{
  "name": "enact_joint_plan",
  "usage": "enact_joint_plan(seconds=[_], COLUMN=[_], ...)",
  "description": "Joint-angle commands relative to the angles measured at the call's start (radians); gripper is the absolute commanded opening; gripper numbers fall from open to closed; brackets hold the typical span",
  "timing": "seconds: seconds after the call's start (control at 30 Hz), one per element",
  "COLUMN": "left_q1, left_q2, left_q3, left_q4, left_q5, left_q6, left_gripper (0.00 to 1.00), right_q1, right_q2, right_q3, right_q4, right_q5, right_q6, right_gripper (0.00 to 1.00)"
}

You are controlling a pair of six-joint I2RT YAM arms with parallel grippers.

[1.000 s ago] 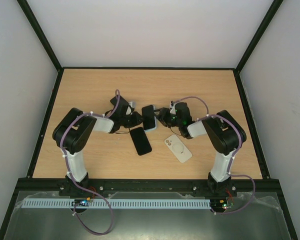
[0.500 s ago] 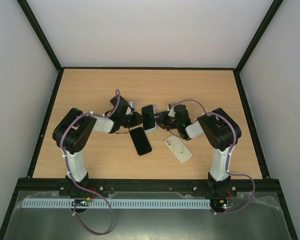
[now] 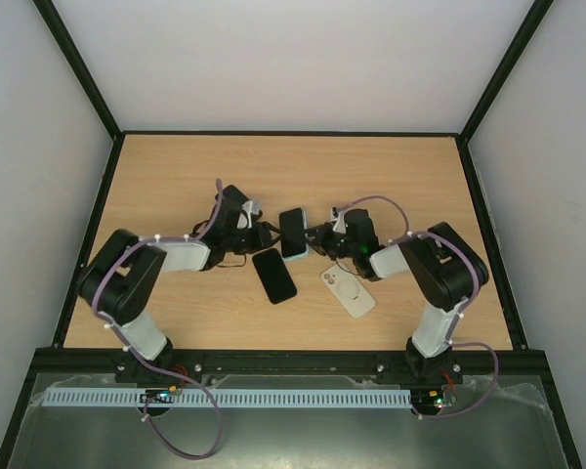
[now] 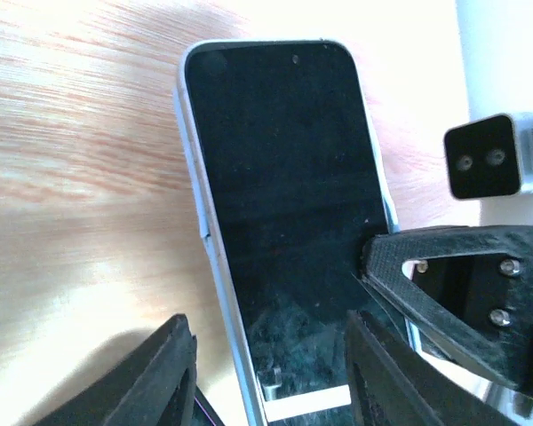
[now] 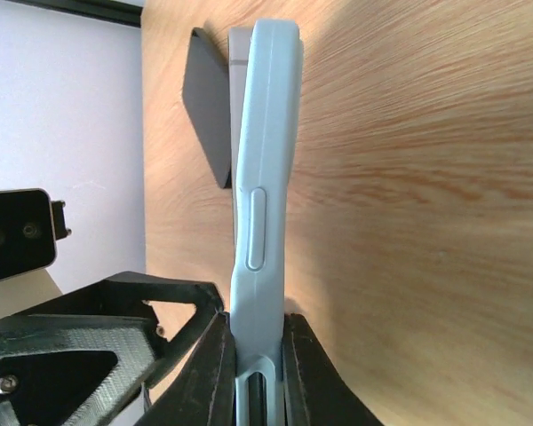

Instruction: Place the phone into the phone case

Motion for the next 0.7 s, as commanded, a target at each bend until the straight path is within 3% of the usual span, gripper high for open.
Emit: enact_joint_plan(seconds=[0.0,0.2,0.3,0.5,0.67], left_q1=[0.023,0.027,0.028,0.030,0.024], left_q2=[-0.155,-0.403,-0.528,-0.783,-0.937], left_q3=[-0.070,-0.151,-0.202,-0.295,-0.383], left_q4=[0.017,-0.054,-0.073,-0.150,-0.018], left_q5=[0.063,0.071,0.080,0.128,0.192], left_q6=[-0.048,-0.063,-0.092,-0.140,-0.276], left_gripper=[0.56,0.79,0.85,0.88,0.87], right_q1=[0.008,0.082,0.125,0.195,0.252], right_q2=[-0.142,-0.326,-0.417,-0.554,-0.583], right_q3=[-0.037,-0.115,-0.139,-0.178,-0.202], right_q4=[0.026,-0.017,-0.008,0.060,0.186], right_q5=[-0.027,-0.032,-0.017,0.046,0.096], right_q6=[-0.038,-0.060,-0.024,0.079,0.175], right_gripper=[0.02,0.03,0.04,0.04,0.04])
